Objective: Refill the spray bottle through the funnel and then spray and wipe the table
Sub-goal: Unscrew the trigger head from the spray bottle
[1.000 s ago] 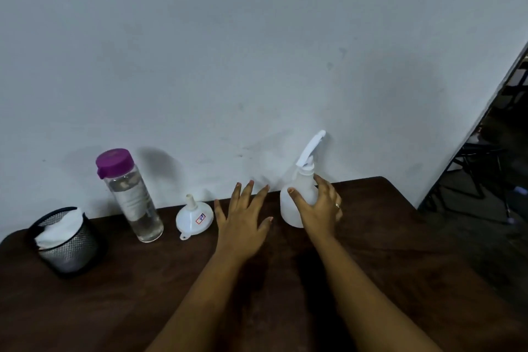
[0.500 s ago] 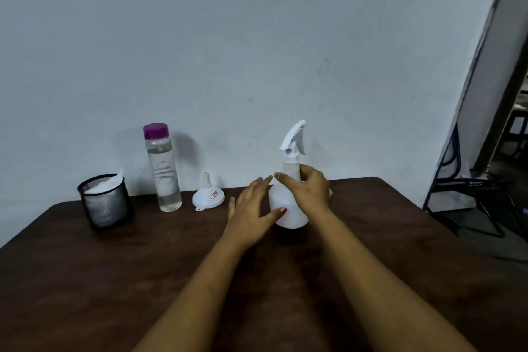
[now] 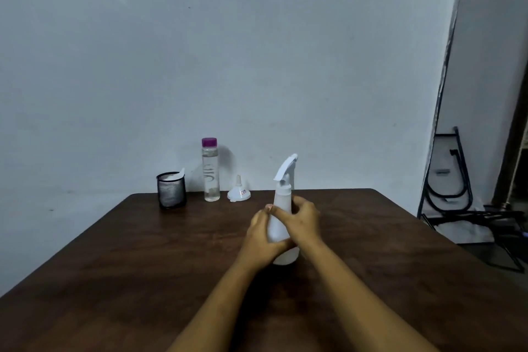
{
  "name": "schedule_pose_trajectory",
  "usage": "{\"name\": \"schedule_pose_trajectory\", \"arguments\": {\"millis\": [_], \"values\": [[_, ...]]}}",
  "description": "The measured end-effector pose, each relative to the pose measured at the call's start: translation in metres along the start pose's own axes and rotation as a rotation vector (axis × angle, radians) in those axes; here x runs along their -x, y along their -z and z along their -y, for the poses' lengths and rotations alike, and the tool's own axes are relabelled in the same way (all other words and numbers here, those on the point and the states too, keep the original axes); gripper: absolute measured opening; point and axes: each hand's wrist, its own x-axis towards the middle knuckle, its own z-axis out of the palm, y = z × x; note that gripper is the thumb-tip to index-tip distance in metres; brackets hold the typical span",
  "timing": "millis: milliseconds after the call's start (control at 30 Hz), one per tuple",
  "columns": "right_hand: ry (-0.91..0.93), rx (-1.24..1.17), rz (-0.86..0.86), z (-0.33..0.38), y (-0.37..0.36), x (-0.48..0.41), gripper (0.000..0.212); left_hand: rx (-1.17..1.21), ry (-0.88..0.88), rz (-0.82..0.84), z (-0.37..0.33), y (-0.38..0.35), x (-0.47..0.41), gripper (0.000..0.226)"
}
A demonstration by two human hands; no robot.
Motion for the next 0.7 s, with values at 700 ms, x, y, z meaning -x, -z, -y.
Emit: {"name": "schedule_pose_trajectory", "arguments": {"millis": [700], "values": [[0.025,-0.439,-0.023,-0.006,-0.031,-0.007,0.033,0.081,-0.03,-0.033,0.039,0.009,-0.014,0.071]]}}
